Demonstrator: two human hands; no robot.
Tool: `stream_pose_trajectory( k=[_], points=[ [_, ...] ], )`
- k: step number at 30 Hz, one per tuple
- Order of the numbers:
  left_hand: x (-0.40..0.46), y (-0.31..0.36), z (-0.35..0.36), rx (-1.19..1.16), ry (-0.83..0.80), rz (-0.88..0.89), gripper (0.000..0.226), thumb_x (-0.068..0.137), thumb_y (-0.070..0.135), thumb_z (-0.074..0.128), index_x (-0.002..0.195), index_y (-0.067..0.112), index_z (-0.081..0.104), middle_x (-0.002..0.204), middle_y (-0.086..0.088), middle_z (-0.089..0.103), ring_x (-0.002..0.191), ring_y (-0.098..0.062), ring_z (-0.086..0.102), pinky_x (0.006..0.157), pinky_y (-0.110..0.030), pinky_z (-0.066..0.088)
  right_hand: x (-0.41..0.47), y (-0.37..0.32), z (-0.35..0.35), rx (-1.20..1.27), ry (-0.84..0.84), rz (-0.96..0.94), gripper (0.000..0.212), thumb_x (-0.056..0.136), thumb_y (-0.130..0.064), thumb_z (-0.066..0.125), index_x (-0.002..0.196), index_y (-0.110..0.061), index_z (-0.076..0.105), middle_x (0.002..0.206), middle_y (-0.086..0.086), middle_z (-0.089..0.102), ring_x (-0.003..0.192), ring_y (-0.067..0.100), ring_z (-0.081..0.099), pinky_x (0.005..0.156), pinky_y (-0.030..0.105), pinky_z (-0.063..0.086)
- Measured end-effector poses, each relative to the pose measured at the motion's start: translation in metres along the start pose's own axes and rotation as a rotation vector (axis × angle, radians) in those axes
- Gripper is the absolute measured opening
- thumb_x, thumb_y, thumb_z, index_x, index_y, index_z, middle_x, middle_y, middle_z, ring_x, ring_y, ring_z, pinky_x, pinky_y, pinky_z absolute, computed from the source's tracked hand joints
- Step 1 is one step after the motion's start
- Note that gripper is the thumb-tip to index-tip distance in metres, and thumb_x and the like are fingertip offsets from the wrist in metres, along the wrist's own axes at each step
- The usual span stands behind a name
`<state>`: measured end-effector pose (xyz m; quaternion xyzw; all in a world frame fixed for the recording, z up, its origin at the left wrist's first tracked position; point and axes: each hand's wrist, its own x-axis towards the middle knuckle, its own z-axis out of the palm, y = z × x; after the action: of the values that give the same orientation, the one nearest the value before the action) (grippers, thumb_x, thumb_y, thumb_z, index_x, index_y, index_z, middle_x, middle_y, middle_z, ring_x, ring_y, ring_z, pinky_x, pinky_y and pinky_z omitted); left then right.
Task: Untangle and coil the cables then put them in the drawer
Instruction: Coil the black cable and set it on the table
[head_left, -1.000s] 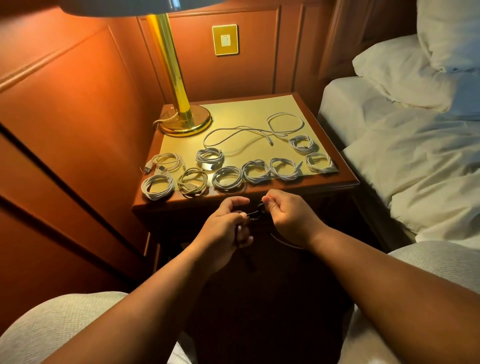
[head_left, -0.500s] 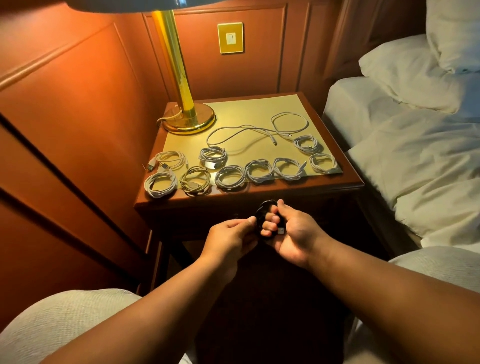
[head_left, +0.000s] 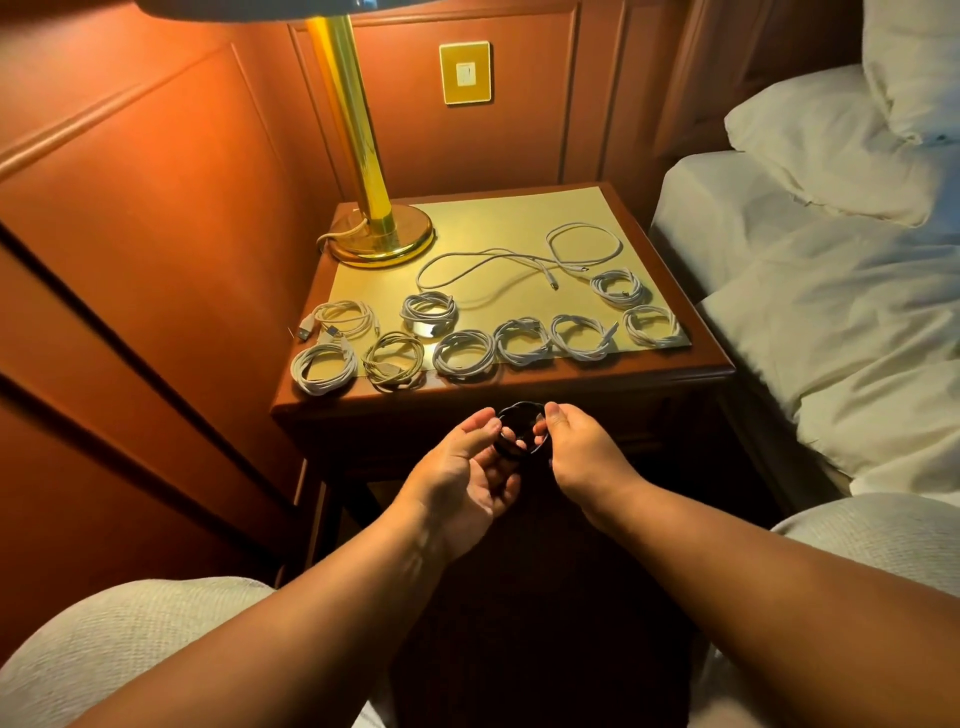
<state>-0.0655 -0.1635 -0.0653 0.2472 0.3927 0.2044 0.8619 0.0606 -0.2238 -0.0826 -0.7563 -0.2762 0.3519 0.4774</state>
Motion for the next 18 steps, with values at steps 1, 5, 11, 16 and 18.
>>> stream_pose_trajectory(
  k=[1,5,11,16,18],
  points=[
    [-0.002,0.002,0.001,-0.031,-0.042,-0.021,0.024,0.093,0.018,0.059,0.117,0.023,0.060,0.075,0.001,0.066,0.077,-0.014,0.064,0.079,-0.034,0.043,0.001,-0.001,-0.001,-0.013,0.001,-0.012,0.037,0.107,-0.035,0.030,0.089,-0.015,0.056,0.081,0.001,0.055,0.072,0.011,0.047,0.066,0.027,0.038],
    [-0.005,0.006,0.005,-0.059,-0.116,0.002,0.037,0.082,0.004,0.063,0.118,0.013,0.057,0.081,-0.006,0.060,0.085,-0.020,0.059,0.084,-0.043,0.051,0.002,-0.004,-0.002,0.017,-0.025,-0.016,0.036,0.107,-0.034,0.031,0.087,-0.017,0.055,0.088,0.004,0.058,0.081,0.015,0.053,0.074,0.031,0.044],
    [-0.001,0.005,0.004,0.224,0.080,0.170,0.049,0.083,-0.022,0.049,0.118,0.011,0.057,0.099,-0.016,0.062,0.092,-0.023,0.066,0.074,-0.034,0.060,0.000,-0.009,-0.005,0.163,-0.074,0.011,0.040,0.107,-0.032,0.030,0.084,-0.014,0.056,0.096,0.007,0.060,0.096,0.022,0.057,0.083,0.037,0.048],
    [-0.002,0.010,0.000,0.839,0.044,0.316,0.030,0.090,-0.002,0.061,0.110,0.020,0.062,0.102,-0.012,0.066,0.091,-0.025,0.071,0.076,-0.039,0.062,-0.002,-0.017,-0.013,0.366,-0.053,0.066,0.036,0.107,-0.029,0.032,0.080,-0.014,0.051,0.085,0.006,0.055,0.087,0.021,0.055,0.080,0.036,0.046],
    [-0.002,0.012,-0.003,1.144,0.016,0.417,0.032,0.091,0.006,0.064,0.115,0.028,0.061,0.094,-0.004,0.068,0.084,-0.021,0.071,0.076,-0.037,0.061,-0.003,-0.018,-0.016,0.552,-0.064,0.144,0.034,0.106,-0.034,0.035,0.081,-0.016,0.049,0.077,0.002,0.053,0.078,0.019,0.054,0.080,0.036,0.047]
  ],
)
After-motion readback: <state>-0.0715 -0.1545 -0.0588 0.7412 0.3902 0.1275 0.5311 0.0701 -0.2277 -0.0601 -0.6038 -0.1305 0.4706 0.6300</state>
